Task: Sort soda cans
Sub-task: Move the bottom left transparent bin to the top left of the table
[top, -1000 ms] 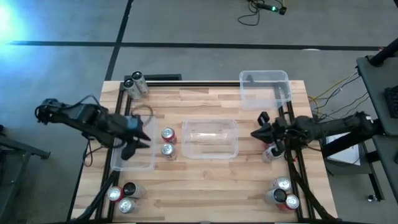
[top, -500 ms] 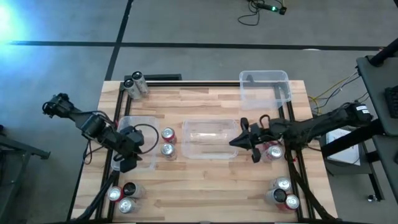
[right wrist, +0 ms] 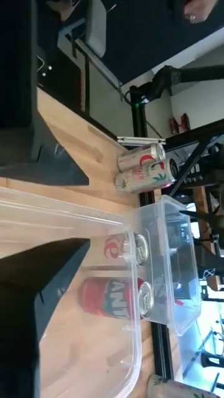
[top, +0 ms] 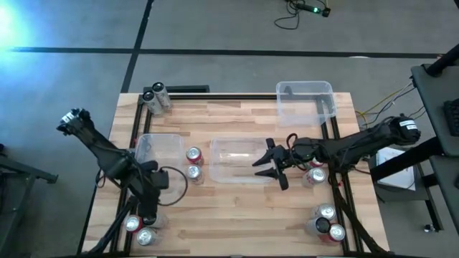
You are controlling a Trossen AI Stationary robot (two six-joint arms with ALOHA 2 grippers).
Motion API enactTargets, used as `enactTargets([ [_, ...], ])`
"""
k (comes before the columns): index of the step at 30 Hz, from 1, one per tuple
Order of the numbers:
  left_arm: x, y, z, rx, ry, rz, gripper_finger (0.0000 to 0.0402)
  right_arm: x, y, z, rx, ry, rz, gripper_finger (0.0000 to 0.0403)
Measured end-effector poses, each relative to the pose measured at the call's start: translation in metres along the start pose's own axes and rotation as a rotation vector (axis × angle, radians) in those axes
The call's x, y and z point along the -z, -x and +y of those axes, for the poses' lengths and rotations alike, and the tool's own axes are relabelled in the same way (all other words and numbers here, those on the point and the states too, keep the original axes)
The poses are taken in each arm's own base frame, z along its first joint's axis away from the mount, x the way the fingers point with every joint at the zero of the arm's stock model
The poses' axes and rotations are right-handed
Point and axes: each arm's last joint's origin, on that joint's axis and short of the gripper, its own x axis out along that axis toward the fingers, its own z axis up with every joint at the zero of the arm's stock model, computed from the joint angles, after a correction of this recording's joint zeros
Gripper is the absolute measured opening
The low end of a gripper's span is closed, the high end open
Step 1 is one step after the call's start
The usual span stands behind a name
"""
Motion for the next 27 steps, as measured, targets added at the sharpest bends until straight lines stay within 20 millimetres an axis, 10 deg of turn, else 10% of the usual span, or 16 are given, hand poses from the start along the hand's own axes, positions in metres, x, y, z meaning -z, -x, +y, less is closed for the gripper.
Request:
enactTargets([
  [17,0.016,-0.036,0.0,-0.113,0.021,0.13,0.0182,-0.001,0.002,0.001,0.001,0.001,0.022,0.0198],
  [27,0.016,-0.044,-0.001,-0.138,-0.029,0.156,0.0033,-0.001,0.002,0.001,0.002,0.0,0.027,0.0178],
])
